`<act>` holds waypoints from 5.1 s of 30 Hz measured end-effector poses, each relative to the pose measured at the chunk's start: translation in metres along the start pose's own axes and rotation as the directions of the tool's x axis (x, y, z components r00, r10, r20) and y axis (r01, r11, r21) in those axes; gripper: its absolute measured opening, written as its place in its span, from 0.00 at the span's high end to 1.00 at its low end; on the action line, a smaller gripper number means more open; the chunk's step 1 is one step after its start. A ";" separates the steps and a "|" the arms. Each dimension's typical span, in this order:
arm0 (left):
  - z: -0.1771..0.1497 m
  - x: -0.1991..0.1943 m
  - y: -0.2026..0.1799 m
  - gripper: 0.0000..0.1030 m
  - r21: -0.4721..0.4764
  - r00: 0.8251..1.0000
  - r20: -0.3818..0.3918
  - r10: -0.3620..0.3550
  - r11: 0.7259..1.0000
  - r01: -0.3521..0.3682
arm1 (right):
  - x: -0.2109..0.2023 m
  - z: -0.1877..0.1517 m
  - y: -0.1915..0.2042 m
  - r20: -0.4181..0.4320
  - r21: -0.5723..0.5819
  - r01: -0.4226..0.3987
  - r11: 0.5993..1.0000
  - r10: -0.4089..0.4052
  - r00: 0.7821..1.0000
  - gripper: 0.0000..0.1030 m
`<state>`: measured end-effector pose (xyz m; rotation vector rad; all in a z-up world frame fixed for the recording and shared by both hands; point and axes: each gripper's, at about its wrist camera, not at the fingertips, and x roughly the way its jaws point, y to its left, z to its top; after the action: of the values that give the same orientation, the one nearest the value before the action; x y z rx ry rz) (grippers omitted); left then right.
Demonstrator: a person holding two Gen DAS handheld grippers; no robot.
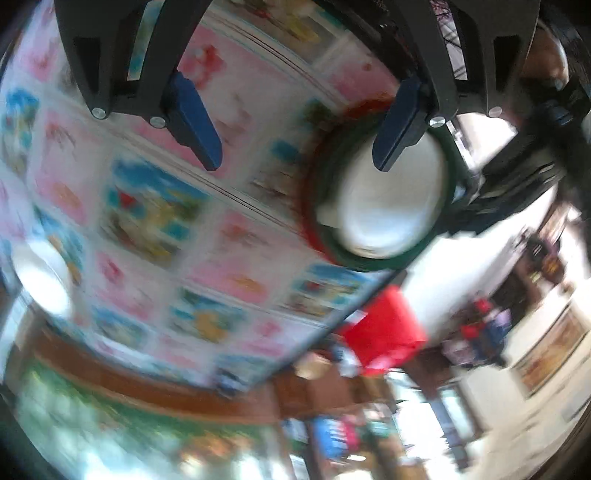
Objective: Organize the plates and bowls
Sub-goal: 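Open both tools and move them toward the white bowl beside the thermos, then grasp the rim of the second white bowl with both tools, then lift the second white bowl with both tools and carry it to the stack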
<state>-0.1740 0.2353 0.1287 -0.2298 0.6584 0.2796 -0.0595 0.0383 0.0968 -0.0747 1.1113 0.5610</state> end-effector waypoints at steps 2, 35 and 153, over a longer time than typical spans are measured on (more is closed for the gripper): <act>0.003 -0.002 -0.017 0.40 0.031 0.999 0.001 -0.042 0.999 0.042 | 0.000 -0.001 -0.029 -0.011 0.112 0.042 0.993 -0.041 0.999 0.19; 0.028 0.107 -0.241 0.41 0.230 0.934 -0.230 -0.272 0.918 0.324 | -0.049 0.037 -0.241 0.125 0.243 0.543 0.804 -0.581 0.804 0.14; 0.031 0.034 0.022 0.89 -0.057 0.932 -0.338 -0.131 0.991 0.119 | 0.003 0.026 0.076 0.006 -0.322 0.103 0.941 -0.107 0.994 0.75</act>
<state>-0.1382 0.2711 0.1286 -0.3582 0.9798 0.1282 -0.0719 0.1140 0.1225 -0.4201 1.0115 0.6425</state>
